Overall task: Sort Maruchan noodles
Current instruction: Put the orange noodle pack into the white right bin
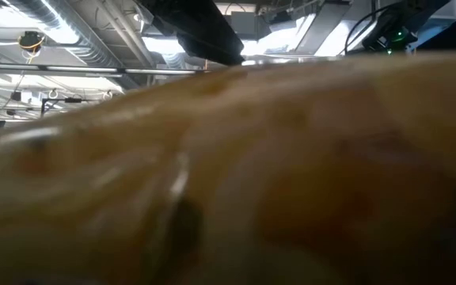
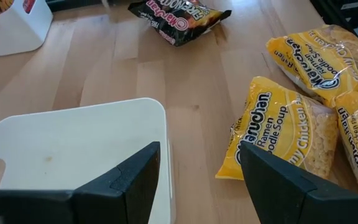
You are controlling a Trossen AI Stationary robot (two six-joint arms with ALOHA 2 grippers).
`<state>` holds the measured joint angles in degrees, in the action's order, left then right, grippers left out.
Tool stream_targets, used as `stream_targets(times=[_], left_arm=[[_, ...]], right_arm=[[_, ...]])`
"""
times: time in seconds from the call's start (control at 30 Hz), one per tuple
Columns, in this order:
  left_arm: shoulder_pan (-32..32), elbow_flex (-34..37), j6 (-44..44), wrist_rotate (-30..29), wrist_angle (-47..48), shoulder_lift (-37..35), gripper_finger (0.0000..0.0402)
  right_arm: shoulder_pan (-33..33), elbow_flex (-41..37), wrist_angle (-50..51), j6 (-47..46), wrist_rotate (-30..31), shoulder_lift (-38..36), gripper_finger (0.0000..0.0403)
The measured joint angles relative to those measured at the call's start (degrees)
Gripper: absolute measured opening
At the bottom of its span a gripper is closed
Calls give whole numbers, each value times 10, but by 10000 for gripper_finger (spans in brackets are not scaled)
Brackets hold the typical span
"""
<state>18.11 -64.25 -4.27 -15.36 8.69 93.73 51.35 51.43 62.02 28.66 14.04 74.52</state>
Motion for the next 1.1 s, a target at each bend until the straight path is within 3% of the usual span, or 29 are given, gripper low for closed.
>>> stream_targets(times=[0.83,1.1], left_arm=[[0,0,4,0,-18,0,216],[0,0,7,0,-18,0,216]], right_arm=[[2,-41,-49,56,4,4,9],[34,-38,-52,45,-8,12,9]])
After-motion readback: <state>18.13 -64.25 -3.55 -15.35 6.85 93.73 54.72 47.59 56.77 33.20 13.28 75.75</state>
